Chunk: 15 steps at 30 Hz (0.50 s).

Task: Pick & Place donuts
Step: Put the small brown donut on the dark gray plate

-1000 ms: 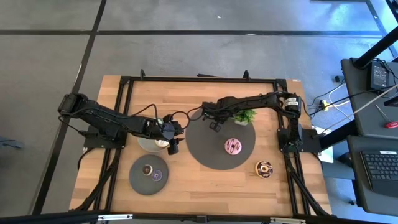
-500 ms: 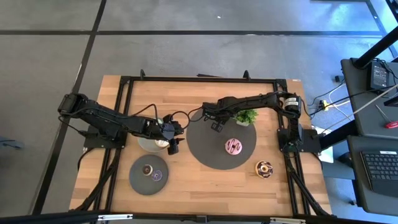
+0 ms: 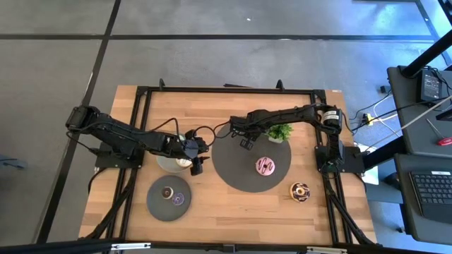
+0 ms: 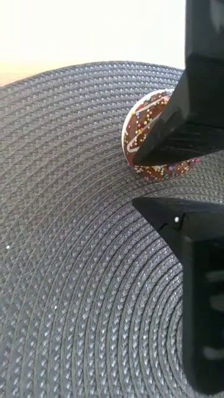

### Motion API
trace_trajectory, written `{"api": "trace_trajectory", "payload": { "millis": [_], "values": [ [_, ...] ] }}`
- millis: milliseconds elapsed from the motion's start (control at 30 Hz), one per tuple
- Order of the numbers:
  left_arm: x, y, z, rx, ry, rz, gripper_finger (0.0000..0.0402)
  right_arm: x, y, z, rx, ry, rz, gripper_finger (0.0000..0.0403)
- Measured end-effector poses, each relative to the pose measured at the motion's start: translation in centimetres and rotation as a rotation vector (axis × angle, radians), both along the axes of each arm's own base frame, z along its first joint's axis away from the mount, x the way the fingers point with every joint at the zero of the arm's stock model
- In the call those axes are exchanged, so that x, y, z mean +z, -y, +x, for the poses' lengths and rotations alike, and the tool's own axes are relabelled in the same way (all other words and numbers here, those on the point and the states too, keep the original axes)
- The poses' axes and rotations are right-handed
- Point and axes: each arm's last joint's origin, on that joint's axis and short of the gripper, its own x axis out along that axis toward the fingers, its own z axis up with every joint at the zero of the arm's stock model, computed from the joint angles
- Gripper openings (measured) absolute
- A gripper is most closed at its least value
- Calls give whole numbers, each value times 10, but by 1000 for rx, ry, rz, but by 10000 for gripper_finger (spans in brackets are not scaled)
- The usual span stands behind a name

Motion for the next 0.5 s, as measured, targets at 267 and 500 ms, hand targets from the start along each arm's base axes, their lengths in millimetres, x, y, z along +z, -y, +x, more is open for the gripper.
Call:
{"api": "trace_trajectory", "payload": {
  "millis": [267, 500],
  "values": [
    [0, 0, 0, 0, 0, 0, 176, 0, 0, 0, 0, 0, -1, 139],
    [0, 0, 0, 0, 0, 0, 175, 4, 1, -2, -4, -14, -44, 166]
  ]
}}
